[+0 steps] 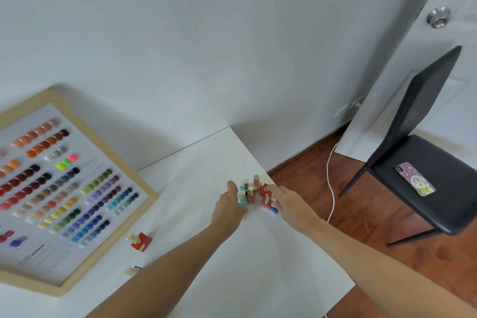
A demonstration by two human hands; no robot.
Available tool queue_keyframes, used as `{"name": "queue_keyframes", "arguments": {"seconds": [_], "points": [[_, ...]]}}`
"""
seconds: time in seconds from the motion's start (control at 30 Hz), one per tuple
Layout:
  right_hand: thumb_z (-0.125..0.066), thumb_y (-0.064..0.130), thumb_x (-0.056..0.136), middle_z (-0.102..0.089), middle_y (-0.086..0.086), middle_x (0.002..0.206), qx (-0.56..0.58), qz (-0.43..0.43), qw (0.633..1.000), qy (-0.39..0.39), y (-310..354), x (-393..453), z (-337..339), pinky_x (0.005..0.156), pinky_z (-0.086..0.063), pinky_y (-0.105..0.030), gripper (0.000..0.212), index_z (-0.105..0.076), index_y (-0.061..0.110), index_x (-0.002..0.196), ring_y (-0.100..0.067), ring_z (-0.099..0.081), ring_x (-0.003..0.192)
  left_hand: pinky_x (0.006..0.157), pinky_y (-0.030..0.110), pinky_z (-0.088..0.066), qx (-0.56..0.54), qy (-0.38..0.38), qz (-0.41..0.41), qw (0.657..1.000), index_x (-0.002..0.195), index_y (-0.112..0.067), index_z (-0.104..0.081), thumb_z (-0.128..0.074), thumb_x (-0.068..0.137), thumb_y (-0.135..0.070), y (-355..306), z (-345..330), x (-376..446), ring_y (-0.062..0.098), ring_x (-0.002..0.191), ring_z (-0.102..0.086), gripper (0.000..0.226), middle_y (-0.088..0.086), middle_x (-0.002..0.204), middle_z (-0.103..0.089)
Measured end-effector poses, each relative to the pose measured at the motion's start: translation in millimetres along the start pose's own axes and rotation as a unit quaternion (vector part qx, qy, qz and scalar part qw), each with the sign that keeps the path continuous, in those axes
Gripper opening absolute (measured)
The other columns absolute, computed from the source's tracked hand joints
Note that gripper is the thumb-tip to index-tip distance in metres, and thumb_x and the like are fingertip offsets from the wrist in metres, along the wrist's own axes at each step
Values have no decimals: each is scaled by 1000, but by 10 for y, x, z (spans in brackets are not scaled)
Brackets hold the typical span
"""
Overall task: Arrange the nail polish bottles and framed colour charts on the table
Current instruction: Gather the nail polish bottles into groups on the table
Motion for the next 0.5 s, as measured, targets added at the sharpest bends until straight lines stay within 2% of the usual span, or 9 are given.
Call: {"name": "queue_keyframes", "arguments": {"seconds": [0.1,0.2,0.3,0.4,0.5], "points": [[-50,12,93,-54,-6,117,0,-5,1000,-14,28,-46,41,76,-52,-35,44,-40,20,135,-28,-61,90,54,30,-45,-33,10,10,999,108,-13,-32,-62,84,-11,-8,-50,-29,22,68,-51,38,13,92,-59],[-51,12,93,-52,-3,124,-3,-8,1000,-29,66,-106,84,78,-56,-38,44,-41,21,135,-27,-63,90,54,26,-44,-40,40,10,998,104,-16,-31,-70,81,-14,13,-76,-49,20,71,-51,45,15,103,-59],[-51,12,93,-51,-1,127,-2,9,999,-53,153,-169,134,77,-57,-35,40,-44,20,132,-25,-66,88,59,27,-46,-31,64,3,997,113,-11,-36,-74,78,-18,91,0,-58,21,77,-50,53,13,105,-57],[-49,11,93,-52,0,122,7,44,996,-77,319,-219,194,71,-57,-34,38,-48,19,130,-22,-65,84,53,19,-42,-49,63,0,997,120,-9,-38,-78,75,-18,212,248,-59,20,79,-50,60,10,103,-56],[-50,9,94,-54,-1,120,2,81,992,-96,567,-212,205,67,-54,-31,39,-49,17,132,-19,-61,84,53,18,-41,-51,30,-14,998,117,-13,-45,-76,77,-21,419,666,-97,20,83,-55,51,7,106,-61]]}}
Point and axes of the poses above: each hand's wrist, its own x-axis towards the middle knuckle, its own z-axis out of the back of the hand, y = z × x, the point moved 7 cm from there along x, towards the middle knuckle
